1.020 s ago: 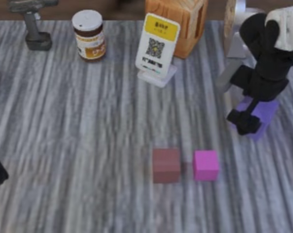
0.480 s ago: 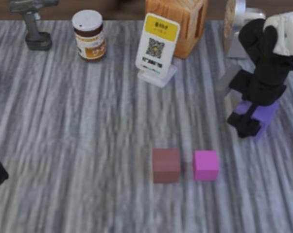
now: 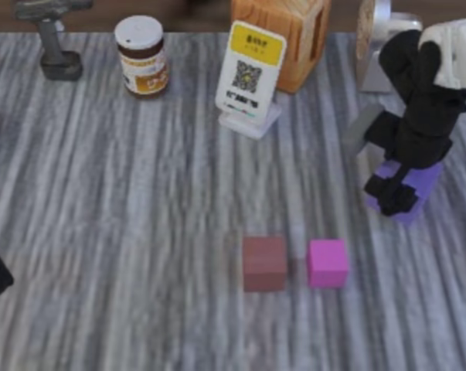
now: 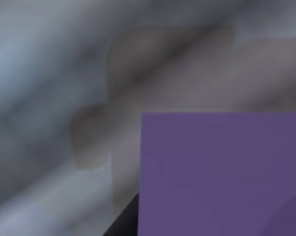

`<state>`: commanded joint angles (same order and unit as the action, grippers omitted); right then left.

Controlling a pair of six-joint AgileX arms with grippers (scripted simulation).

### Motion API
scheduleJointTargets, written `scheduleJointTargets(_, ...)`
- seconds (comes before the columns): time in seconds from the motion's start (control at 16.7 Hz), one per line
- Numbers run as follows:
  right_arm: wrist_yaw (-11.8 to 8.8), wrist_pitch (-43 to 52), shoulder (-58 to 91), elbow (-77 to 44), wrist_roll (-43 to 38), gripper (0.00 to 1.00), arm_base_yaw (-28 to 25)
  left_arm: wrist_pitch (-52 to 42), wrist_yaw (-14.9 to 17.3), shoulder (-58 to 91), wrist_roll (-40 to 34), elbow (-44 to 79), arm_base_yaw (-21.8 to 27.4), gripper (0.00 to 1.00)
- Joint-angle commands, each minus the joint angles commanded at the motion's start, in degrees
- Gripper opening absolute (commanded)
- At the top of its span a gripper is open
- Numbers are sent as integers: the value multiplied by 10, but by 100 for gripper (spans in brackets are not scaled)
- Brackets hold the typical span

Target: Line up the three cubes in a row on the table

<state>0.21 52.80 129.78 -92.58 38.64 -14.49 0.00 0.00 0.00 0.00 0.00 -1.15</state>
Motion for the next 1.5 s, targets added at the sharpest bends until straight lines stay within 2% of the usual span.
scheduleJointTargets(0.06,0,0,0,0,0,2,0,0,0,0,0,0,0,100)
scheduleJointTargets(0.12,0,0,0,0,0,0,0,0,0,0,0,0,0,100)
scheduleJointTargets(0.66,-1,5,-5,-2,-1,0,1,0,0,0,0,0,0,100)
scheduleJointTargets(1.08,-1,129,-44,-83,0,0,-3,0,0,0,0,0,0,100)
scheduleJointTargets(1.5,-1,142,-42,-97,-1,0,-8,0,0,0,0,0,0,100)
